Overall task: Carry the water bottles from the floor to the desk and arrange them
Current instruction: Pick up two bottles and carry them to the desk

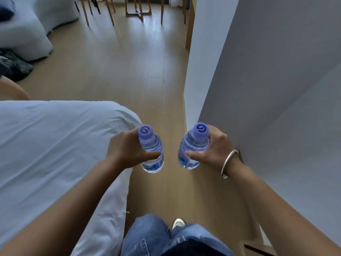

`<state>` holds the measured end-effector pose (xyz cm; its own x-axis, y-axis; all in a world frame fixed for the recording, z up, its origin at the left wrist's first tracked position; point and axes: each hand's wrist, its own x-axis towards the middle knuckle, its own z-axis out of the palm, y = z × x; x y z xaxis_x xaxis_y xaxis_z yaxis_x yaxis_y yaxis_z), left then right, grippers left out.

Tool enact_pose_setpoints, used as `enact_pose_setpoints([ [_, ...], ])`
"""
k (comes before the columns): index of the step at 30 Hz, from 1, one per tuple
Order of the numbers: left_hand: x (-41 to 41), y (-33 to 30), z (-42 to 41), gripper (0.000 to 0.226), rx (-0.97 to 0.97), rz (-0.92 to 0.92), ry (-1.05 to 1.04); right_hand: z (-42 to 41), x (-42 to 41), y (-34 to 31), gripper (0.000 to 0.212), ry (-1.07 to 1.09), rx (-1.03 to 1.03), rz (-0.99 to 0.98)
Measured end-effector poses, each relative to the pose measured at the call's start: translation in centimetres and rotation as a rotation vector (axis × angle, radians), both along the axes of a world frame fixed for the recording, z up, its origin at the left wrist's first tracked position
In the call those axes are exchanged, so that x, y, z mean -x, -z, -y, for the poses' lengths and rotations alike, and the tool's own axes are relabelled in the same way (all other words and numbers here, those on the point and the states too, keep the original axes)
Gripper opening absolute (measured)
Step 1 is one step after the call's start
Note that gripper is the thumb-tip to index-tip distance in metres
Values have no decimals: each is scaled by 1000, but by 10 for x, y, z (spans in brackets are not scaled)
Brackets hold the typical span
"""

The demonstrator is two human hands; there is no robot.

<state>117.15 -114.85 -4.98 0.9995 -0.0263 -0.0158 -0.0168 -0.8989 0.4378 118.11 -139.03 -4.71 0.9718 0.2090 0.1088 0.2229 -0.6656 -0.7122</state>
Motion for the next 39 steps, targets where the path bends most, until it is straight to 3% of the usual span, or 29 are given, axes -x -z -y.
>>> enact_pose_setpoints([
  [3,-43,-1,-6,44,14,35,-10,-4,-47,-3,49,-5,-7,0],
  [9,-140,8,-32,58,-4,57,-17,-32,-137,1,49,18,1,32],
  [26,-445,4,-164,62,86,37,44,-177,-408,-11,43,88,-2,65],
  [39,-632,30,-195,66,97,32,0,-198,-607,9,43,34,-1,6],
])
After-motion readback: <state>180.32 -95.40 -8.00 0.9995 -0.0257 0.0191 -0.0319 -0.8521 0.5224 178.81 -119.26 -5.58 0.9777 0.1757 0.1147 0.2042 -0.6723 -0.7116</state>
